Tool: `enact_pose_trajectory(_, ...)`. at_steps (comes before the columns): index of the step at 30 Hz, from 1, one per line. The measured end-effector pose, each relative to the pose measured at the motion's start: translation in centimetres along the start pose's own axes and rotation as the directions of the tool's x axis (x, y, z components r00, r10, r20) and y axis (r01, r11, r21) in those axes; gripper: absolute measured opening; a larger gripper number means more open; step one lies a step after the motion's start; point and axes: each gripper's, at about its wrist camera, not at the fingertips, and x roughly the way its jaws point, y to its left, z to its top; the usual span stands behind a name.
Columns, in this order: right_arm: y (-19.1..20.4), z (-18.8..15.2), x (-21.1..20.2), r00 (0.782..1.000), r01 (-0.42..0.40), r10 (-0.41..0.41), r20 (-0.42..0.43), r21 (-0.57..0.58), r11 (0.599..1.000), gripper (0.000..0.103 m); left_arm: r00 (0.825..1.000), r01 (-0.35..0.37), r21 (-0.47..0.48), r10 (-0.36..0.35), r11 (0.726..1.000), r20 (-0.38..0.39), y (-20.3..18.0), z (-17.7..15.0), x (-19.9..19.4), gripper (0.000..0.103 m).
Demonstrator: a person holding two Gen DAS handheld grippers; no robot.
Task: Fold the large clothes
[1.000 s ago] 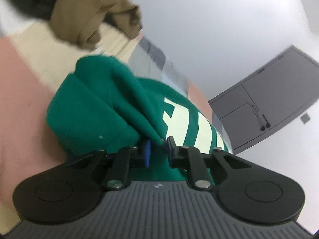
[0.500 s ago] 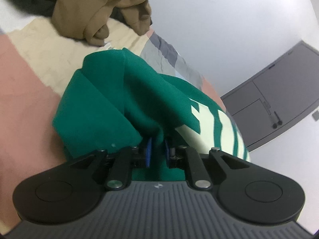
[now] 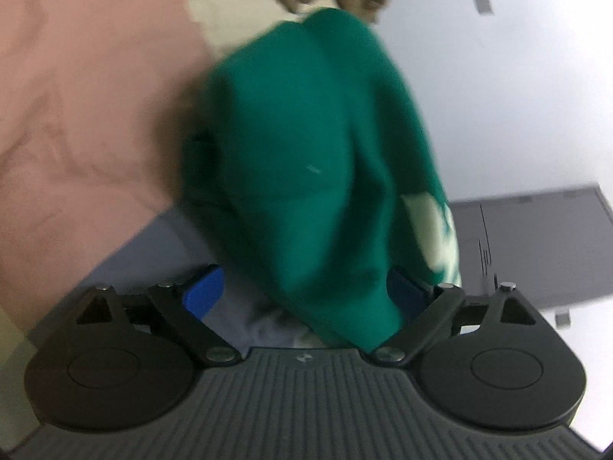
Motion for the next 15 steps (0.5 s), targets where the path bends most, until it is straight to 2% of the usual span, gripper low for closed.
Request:
enact_pose_trajectory(3,-0.4,0.1,1.0,0.999,-0.007,0.007,0.042,0.010,1.000,0.094,1.000,0.022,-0.058,-0.022,0.998,0.012,1.2,0.3,0.6,0.095)
enact_pose_trajectory(7,0.0,-0.1,2.3,0.995,-0.020,0.020,0.097,0.004,1.000,0.096,0.997,0.064,-0.064,-0.062,0.996,0.035,1.2,0.1,0.8,0.097)
enact_pose_trajectory(12,0.9,0.5,2.9,0.981,-0.144,0.149,0.127,-0.052,0.988,0.096,0.988,0.144,-0.065,-0.139,0.987,0.066,1.2,0.3,0.8,0.100)
enact_pose_trajectory(15,1.0,0.4,3.7,0.990,-0.089,0.096,0.105,-0.068,0.994,0.092,0.979,0.189,-0.079,-0.183,0.979,0.086,0.9,0.3,0.7,0.102)
